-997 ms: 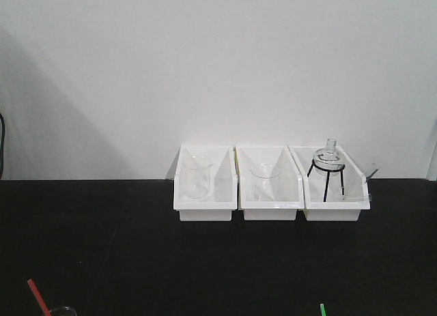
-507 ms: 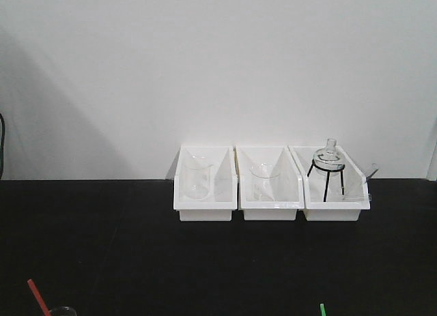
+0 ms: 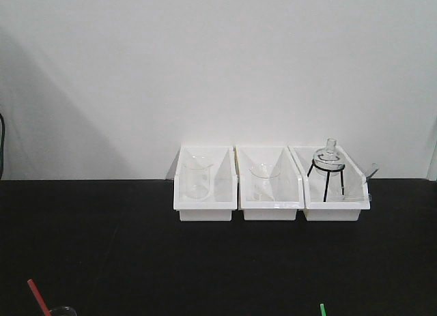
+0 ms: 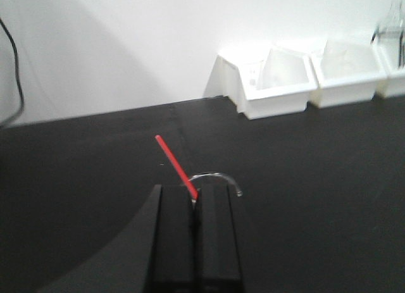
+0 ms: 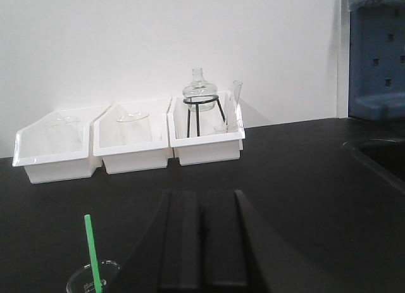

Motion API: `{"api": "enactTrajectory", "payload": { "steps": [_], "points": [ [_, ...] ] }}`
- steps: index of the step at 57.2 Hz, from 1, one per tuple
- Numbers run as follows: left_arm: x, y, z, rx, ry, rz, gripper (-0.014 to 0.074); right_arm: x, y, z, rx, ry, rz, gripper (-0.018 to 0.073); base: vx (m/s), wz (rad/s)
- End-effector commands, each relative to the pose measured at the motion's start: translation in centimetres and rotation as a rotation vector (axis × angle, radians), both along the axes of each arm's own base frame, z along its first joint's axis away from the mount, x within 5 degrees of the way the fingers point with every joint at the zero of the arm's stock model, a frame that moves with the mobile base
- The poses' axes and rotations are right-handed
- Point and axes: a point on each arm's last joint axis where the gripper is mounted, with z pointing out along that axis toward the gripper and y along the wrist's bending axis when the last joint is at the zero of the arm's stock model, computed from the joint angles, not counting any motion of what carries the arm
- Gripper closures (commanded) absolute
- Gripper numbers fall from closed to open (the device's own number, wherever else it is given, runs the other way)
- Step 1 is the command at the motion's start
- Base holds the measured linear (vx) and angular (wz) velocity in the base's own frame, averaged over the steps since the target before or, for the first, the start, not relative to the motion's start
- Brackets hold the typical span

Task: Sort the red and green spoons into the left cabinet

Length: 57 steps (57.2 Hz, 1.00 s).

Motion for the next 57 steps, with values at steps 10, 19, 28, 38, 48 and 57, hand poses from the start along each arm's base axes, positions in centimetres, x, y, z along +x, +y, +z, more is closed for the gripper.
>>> {"api": "enactTrajectory", "payload": {
  "steps": [10, 19, 28, 38, 48, 57],
  "points": [
    [0.0, 0.3, 0.9, -0.106, -0.135, 0.028, 0.0603, -0.1, 0.0, 0.9, -0.007, -0.107, 0.003, 0.0564, 0.0, 0.0],
    [-0.5, 0.5, 3.8, -0.126, -0.265, 0.039, 0.0603, -0.7, 0.1, 3.9, -0.022, -0.211, 0.005, 0.0564, 0.0, 0.0],
    [-1.1, 0.5, 8.7, -0.137, -0.322, 0.025, 0.0603, -2.1, 0.1, 10.1, -0.11, -0.329, -0.014, 0.0564, 0.0, 0.0],
    [0.9, 0.0, 14.8, -0.104, -0.268, 0.014, 0.0603, -0.4, -0.2, 15.9, -0.11, -0.189, -0.038, 0.0564, 0.0, 0.0],
    [5.7, -0.8, 18.7, -0.037, -0.164, 0.009, 0.0603, 4.2, -0.4, 20.0, -0.129, -0.046, -0.043, 0.0564, 0.0, 0.0],
    [10.4, -1.6, 19.1, -0.02, -0.063, 0.012, 0.0603, 7.9, -0.4, 20.1, -0.131, 0.036, -0.034, 0.0564, 0.0, 0.0]
  ]
}}
